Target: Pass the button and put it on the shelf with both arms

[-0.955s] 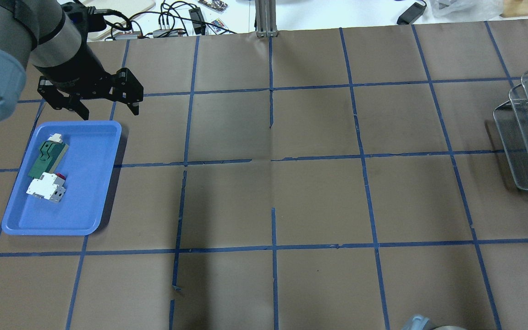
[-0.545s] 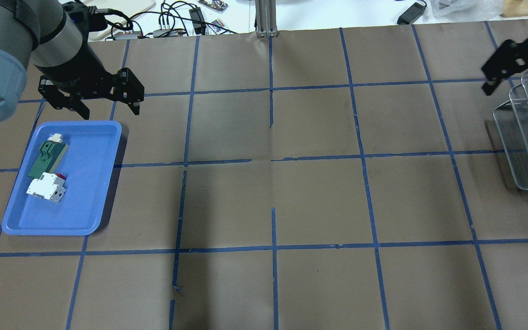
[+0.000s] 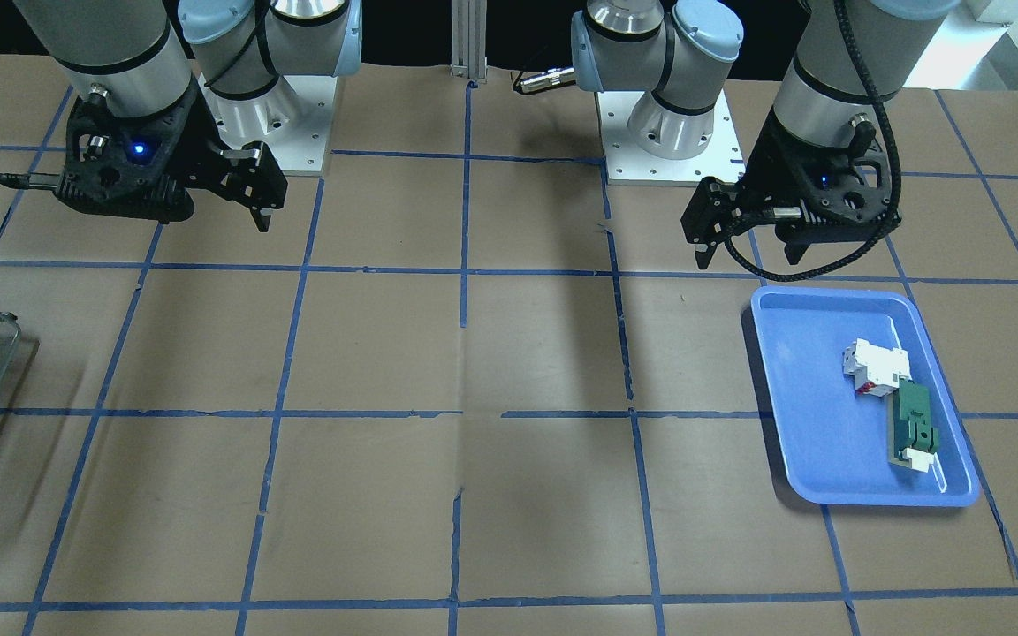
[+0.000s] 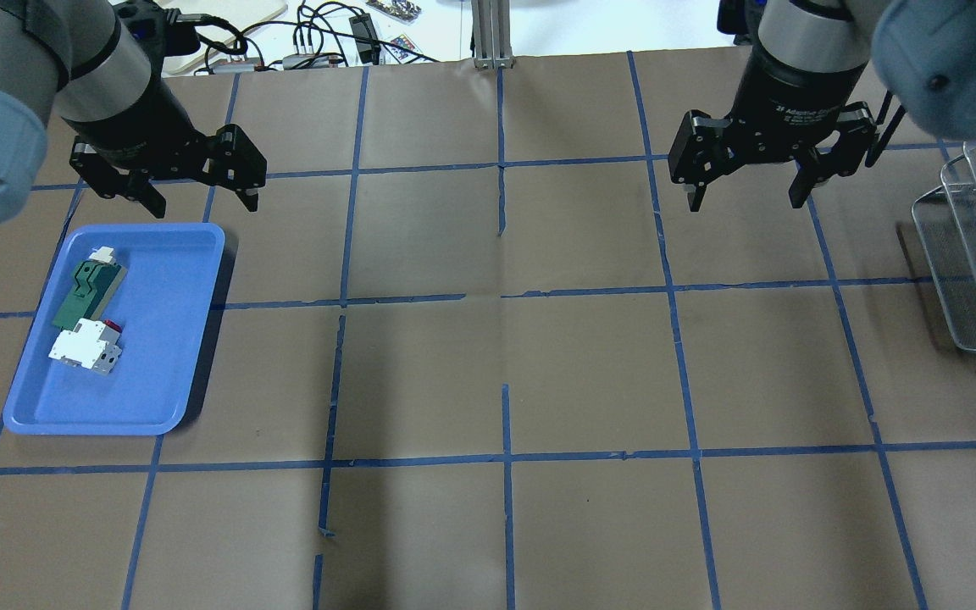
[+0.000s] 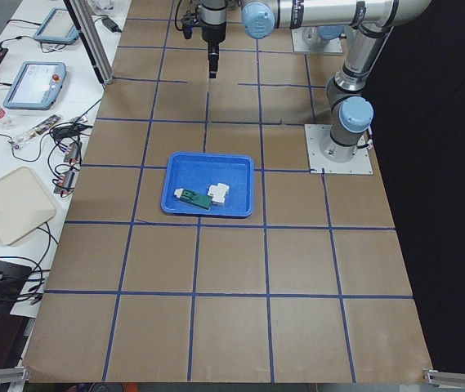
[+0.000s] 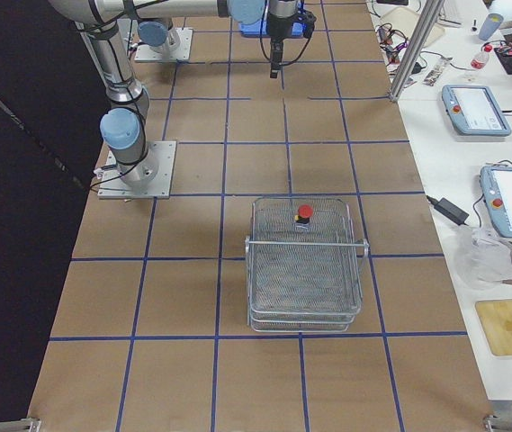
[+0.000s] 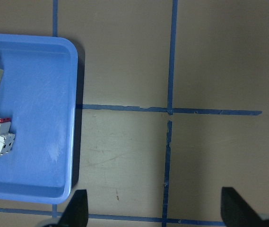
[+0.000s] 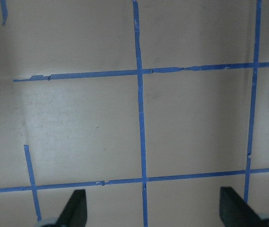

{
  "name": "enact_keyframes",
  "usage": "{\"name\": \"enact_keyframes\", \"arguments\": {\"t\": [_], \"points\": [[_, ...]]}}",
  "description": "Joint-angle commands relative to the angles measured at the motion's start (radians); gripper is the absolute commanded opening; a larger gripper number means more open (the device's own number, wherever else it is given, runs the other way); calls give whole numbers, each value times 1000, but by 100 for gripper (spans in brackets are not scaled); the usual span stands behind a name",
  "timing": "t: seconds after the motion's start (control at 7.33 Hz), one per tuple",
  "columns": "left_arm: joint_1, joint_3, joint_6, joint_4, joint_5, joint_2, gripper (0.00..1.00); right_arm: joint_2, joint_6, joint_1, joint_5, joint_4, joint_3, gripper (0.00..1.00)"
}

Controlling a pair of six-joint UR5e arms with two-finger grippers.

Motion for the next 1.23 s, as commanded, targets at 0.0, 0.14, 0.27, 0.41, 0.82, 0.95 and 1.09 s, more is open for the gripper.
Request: {"name": "enact_keyframes", "arguments": {"t": [0.0, 0.14, 0.27, 0.41, 0.82, 0.95, 1.09], "points": [[-1, 0, -2, 0, 0, 2, 100, -43, 22, 4, 7, 1, 56, 100], [0, 0, -3, 0, 0, 2, 100, -67, 58, 1, 8, -7, 87, 100], [0, 0, 0, 0, 1, 2, 100, -86, 68, -2, 8, -7, 90, 100], [0, 0, 0, 0, 1, 2, 100, -87, 67, -3, 9, -8, 89, 100], [5, 0, 3, 0, 3, 5, 100, -89, 66, -40, 11, -16, 89, 100], [5, 0, 3, 0, 0, 5, 100, -89, 66, -37, 11, -16, 89, 100], [5, -1, 3, 0, 0, 5, 100, -89, 66, -37, 11, -16, 89, 100]]}}
